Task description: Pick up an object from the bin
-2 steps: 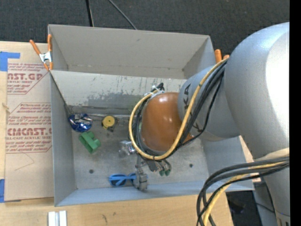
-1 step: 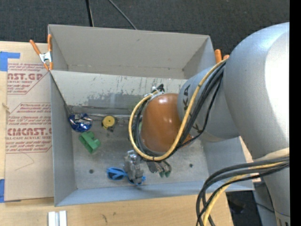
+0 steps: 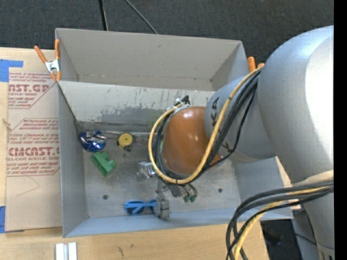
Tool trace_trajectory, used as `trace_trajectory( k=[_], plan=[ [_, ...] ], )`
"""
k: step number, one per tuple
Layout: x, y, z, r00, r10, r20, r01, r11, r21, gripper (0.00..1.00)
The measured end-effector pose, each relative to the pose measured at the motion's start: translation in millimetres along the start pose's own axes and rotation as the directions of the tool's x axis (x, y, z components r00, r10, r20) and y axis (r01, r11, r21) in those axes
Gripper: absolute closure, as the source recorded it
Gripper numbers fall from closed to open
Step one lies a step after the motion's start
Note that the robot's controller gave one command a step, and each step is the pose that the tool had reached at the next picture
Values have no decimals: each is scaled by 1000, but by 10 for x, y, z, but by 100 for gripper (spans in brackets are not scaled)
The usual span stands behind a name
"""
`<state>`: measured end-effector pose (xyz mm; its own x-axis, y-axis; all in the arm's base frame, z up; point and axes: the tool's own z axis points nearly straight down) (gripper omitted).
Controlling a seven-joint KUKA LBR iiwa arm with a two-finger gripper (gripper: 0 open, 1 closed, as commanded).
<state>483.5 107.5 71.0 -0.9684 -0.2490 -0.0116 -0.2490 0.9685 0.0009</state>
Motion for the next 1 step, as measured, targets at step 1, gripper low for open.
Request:
trace_trajectory(
  k=[1],
  plan=[
    [25,6,10,1000,-1,-10,1,1000,-1,100]
  ],
)
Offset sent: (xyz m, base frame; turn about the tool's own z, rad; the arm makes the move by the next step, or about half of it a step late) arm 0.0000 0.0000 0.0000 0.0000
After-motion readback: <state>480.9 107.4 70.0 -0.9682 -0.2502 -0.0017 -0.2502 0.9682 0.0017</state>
